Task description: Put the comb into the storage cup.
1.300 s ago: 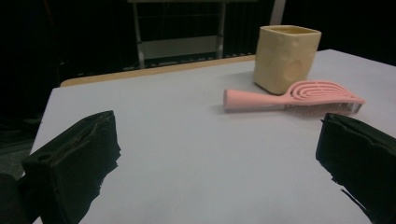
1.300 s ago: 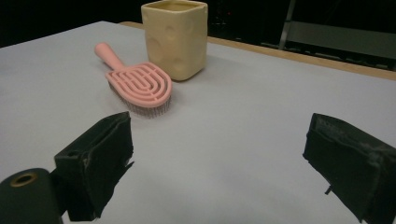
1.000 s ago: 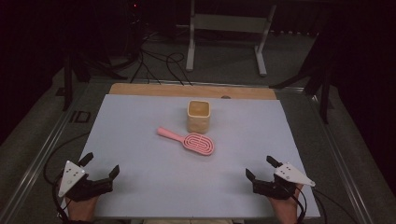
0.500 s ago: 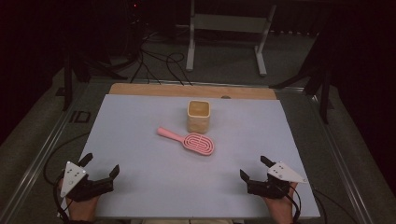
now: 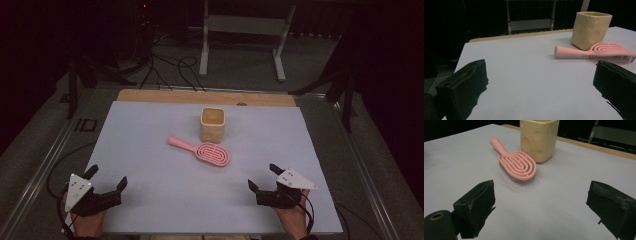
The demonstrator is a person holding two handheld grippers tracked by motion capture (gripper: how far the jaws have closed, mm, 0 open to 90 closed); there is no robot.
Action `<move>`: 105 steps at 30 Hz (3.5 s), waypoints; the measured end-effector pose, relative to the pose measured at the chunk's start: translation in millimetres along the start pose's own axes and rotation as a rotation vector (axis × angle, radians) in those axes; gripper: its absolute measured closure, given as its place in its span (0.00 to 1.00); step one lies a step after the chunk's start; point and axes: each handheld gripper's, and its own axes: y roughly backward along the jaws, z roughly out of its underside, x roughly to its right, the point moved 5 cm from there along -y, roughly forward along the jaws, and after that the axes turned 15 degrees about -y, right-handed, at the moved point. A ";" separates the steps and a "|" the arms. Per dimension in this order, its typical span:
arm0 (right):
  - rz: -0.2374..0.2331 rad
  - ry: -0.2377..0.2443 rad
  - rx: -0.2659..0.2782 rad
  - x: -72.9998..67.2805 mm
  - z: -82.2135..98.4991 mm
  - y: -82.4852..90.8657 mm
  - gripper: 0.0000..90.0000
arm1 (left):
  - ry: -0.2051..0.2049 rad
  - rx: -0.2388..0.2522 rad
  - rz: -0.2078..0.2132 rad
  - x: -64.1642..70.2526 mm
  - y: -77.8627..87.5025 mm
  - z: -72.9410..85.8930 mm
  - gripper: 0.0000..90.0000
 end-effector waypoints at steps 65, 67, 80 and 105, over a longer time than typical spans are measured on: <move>-0.189 -0.089 -0.081 -55.6 -92.7 -127.3 0.35 | -0.011 -0.009 0.009 2.5 -4.4 1.5 0.00; -0.189 -0.092 -0.083 -56.4 -92.8 -129.0 0.38 | -0.011 -0.009 0.010 2.8 -4.7 1.4 0.00; -0.164 -0.051 -0.143 -61.7 -85.2 -160.6 0.70 | -0.011 -0.006 0.011 2.5 -4.4 1.1 0.00; -0.039 -0.056 -0.356 -89.0 -63.8 -243.7 1.00 | -0.001 0.006 0.016 1.1 -4.0 0.4 0.00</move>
